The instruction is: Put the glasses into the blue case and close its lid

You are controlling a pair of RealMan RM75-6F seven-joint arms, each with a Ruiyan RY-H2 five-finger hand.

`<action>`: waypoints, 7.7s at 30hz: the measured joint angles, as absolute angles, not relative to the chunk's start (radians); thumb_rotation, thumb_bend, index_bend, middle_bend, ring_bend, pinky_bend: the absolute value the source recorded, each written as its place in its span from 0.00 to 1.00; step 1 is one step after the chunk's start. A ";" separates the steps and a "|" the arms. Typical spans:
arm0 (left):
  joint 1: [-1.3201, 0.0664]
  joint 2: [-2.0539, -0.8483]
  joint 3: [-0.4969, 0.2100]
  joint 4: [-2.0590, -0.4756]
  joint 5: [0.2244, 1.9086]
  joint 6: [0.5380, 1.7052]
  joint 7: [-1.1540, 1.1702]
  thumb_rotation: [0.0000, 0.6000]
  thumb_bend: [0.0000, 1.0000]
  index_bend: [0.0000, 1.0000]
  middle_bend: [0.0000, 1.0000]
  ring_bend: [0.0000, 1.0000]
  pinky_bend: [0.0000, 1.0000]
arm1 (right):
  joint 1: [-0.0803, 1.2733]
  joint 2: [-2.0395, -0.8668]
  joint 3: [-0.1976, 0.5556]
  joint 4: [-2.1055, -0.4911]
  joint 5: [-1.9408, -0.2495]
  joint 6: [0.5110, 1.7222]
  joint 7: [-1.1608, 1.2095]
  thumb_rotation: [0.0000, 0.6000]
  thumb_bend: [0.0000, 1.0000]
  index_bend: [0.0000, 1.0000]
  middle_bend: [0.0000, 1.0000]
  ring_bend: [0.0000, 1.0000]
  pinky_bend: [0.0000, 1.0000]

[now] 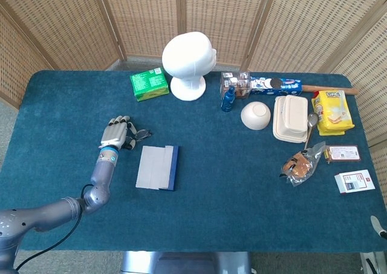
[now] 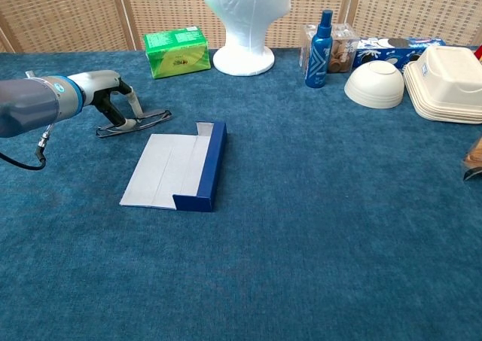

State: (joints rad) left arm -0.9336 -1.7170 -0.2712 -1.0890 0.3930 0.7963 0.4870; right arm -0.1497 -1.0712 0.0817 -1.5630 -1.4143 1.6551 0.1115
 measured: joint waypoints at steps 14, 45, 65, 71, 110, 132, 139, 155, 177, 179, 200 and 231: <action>-0.915 -1.699 -0.252 -1.152 0.460 0.823 0.487 1.00 0.44 0.45 0.13 0.00 0.00 | -0.154 -1.070 0.084 -1.561 -1.427 1.660 0.128 0.90 0.24 0.00 0.13 0.00 0.14; -0.904 -1.701 -0.242 -1.173 0.488 0.854 0.508 1.00 0.48 0.61 0.21 0.00 0.02 | -0.169 -1.074 0.088 -1.540 -1.433 1.674 0.160 0.88 0.24 0.00 0.13 0.00 0.14; -0.817 -1.554 -0.204 -1.430 0.697 0.928 0.425 1.00 0.48 0.61 0.21 0.00 0.01 | -0.166 -1.083 0.090 -1.530 -1.445 1.674 0.161 0.88 0.24 0.00 0.13 0.00 0.15; -0.797 -1.524 -0.164 -1.494 0.782 0.945 0.423 1.00 0.48 0.61 0.21 0.00 0.01 | -0.166 -1.083 0.090 -1.530 -1.448 1.676 0.158 0.88 0.24 0.00 0.13 0.00 0.15; -0.790 -1.640 -0.028 -1.259 1.329 0.961 0.279 1.00 0.47 0.62 0.19 0.00 0.00 | -0.189 -1.074 0.096 -1.537 -1.435 1.695 0.173 0.88 0.23 0.00 0.13 0.00 0.15; -0.804 -1.717 -0.012 -1.156 1.441 0.948 0.284 1.00 0.46 0.60 0.16 0.00 0.00 | -0.199 -1.071 0.097 -1.537 -1.433 1.703 0.179 0.87 0.22 0.00 0.13 0.00 0.15; -0.802 -1.723 -0.016 -1.158 1.454 0.951 0.265 1.00 0.44 0.52 0.13 0.00 0.00 | -0.198 -1.070 0.099 -1.538 -1.433 1.700 0.179 0.88 0.22 0.00 0.13 0.00 0.15; -0.773 -1.711 -0.022 -1.164 1.481 1.000 0.234 1.00 0.34 0.30 0.09 0.00 0.00 | -0.194 -1.068 0.099 -1.545 -1.437 1.696 0.171 0.88 0.22 0.00 0.13 0.00 0.15; -0.739 -1.659 -0.060 -1.150 1.399 0.970 0.254 0.84 0.24 0.00 0.00 0.00 0.00 | -0.181 -1.071 0.099 -1.548 -1.436 1.676 0.163 0.87 0.22 0.00 0.13 0.00 0.15; -0.740 -1.669 -0.065 -1.138 1.388 0.964 0.264 0.82 0.24 0.00 0.00 0.00 0.00 | -0.181 -1.070 0.099 -1.547 -1.435 1.677 0.163 0.87 0.22 0.00 0.13 0.00 0.15; -0.808 -1.770 -0.139 -1.059 1.312 0.887 0.329 0.82 0.24 0.00 0.00 0.00 0.00 | -0.204 -1.064 0.100 -1.536 -1.421 1.698 0.190 0.87 0.22 0.00 0.13 0.00 0.15; -0.875 -1.874 -0.189 -0.994 1.282 0.878 0.319 0.81 0.24 0.00 0.00 0.00 0.00 | -0.221 -1.063 0.101 -1.522 -1.415 1.710 0.209 0.87 0.22 0.00 0.13 0.00 0.15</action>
